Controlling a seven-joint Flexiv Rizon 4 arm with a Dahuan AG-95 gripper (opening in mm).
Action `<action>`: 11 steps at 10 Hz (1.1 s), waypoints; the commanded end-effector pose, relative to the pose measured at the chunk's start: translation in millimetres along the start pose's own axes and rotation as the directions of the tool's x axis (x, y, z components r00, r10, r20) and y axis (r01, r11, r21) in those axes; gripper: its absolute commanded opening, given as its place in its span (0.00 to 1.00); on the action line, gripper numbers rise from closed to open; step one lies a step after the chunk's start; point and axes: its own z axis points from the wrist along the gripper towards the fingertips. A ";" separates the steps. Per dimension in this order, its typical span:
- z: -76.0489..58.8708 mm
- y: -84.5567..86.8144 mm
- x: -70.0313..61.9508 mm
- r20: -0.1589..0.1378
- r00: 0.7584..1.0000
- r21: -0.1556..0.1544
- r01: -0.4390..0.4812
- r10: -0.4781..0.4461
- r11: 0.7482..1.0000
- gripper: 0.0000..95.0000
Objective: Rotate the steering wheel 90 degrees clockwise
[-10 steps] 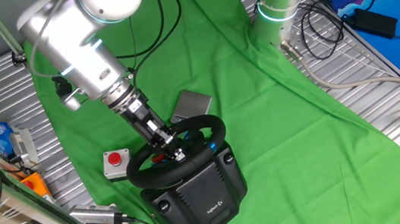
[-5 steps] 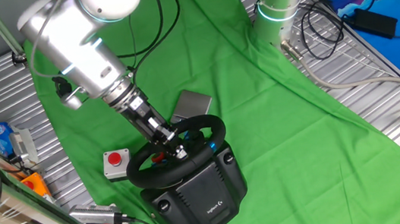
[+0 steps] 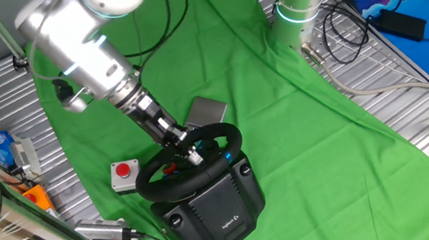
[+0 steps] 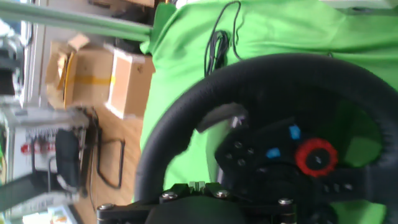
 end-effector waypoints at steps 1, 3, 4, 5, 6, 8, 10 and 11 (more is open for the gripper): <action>-11.5 -17.9 14.3 -0.112 0.991 0.074 0.076 -0.068 0.994 0.00; -22.4 -36.9 29.4 -0.191 0.976 0.115 0.132 -0.108 0.985 0.00; -26.6 -47.7 37.3 -0.227 0.965 0.129 0.167 -0.134 0.978 0.00; -28.6 -53.4 41.7 -0.248 0.957 0.142 0.188 -0.149 0.972 0.00; -31.7 -60.6 48.6 -0.285 0.944 0.166 0.218 -0.165 0.962 0.00; -37.3 -69.4 61.2 -0.345 0.919 0.217 0.276 -0.190 0.937 0.00; -42.0 -75.4 72.8 -0.407 0.886 0.254 0.343 -0.222 0.904 0.00; -43.3 -77.0 76.1 -0.424 0.877 0.263 0.359 -0.227 0.896 0.00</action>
